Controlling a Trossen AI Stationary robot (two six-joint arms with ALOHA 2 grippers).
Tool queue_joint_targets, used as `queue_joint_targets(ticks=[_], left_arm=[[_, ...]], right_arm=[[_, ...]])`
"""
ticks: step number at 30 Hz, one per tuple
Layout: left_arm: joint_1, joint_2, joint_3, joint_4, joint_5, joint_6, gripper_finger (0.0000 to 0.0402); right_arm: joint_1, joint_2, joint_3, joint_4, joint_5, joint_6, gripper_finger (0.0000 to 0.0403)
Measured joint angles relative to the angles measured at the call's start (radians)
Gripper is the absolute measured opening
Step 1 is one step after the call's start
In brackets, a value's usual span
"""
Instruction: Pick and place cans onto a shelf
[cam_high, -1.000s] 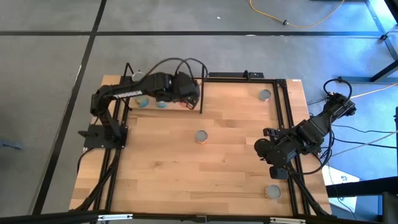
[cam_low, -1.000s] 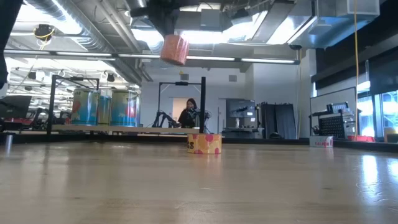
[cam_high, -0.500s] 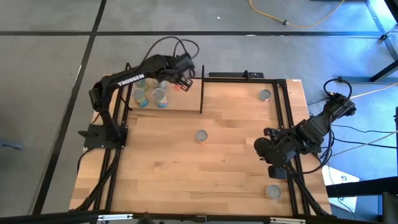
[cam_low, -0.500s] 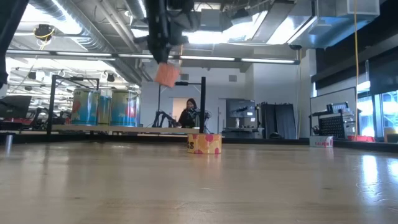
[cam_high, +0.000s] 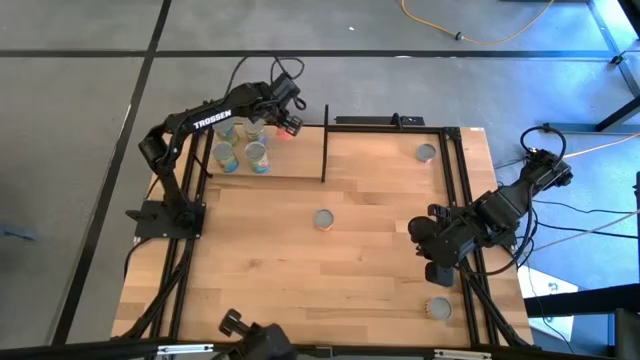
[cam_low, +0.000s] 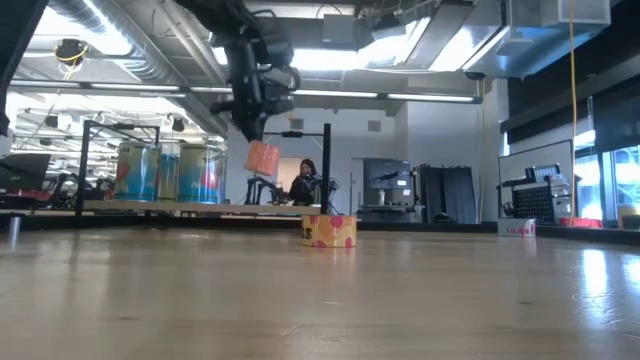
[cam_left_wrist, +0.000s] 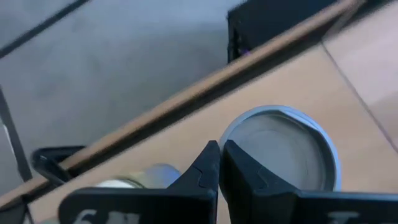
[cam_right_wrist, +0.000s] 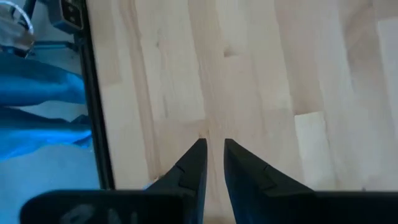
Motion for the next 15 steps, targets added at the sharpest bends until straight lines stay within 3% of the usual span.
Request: queue_joint_targets(ticks=[15], left_arm=[[0.015,0.0,-0.165,0.176,0.011,0.048,0.0]], right_arm=[[0.0,0.0,0.0,0.0,0.028,0.001,0.0057]])
